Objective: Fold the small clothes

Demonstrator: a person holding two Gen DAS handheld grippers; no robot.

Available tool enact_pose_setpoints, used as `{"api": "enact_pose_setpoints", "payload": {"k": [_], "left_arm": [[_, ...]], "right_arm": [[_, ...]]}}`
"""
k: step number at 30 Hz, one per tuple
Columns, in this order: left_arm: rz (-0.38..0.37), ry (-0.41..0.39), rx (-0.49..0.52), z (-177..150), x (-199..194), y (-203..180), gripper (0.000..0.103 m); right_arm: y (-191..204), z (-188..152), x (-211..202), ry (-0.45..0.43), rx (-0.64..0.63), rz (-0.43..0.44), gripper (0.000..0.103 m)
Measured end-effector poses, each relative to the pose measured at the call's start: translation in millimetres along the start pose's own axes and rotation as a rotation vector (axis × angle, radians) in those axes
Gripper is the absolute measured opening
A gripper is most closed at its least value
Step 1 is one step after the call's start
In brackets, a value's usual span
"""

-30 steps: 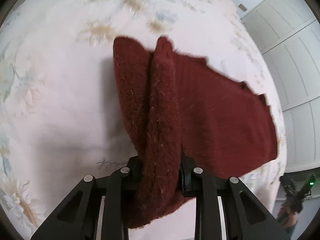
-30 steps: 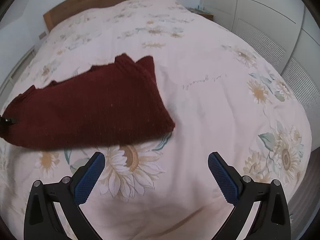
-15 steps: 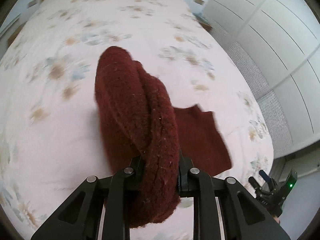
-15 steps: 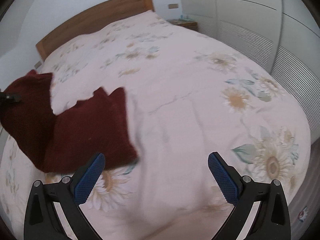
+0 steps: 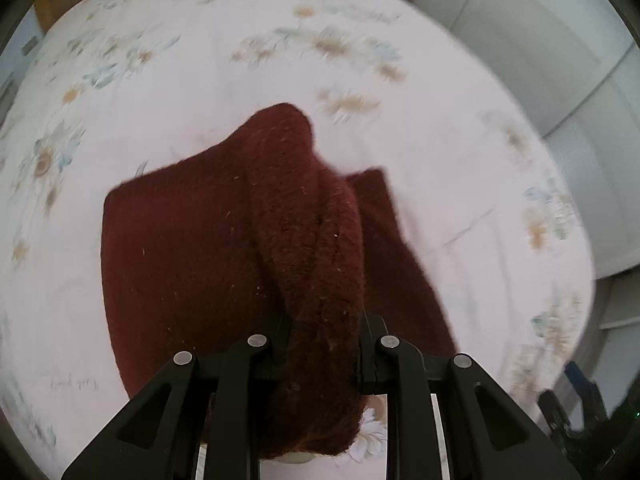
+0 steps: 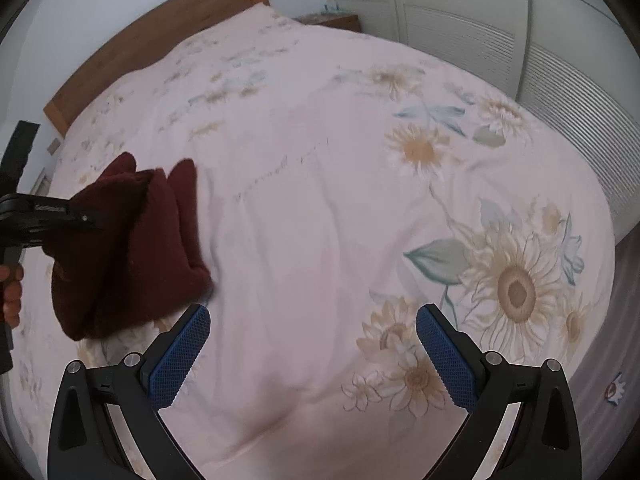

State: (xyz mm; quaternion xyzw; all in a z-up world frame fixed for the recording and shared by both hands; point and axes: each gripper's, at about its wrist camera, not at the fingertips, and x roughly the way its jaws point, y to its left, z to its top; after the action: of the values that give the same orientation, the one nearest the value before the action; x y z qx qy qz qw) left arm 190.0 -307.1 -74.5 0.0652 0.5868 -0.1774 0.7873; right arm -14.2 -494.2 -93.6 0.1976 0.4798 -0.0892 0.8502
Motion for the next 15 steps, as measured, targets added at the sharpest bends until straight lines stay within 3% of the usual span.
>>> {"api": "enact_pose_setpoints", "payload": {"k": [8, 15], "left_arm": [[0.073, 0.019, -0.002, -2, 15, -7, 0.025], [0.018, 0.056, -0.072, 3, 3, 2, 0.049]], "right_arm": [[2, -3, -1, 0.015, -0.016, -0.002, 0.103], [18, 6, -8, 0.017, -0.08, -0.01, 0.103]]}}
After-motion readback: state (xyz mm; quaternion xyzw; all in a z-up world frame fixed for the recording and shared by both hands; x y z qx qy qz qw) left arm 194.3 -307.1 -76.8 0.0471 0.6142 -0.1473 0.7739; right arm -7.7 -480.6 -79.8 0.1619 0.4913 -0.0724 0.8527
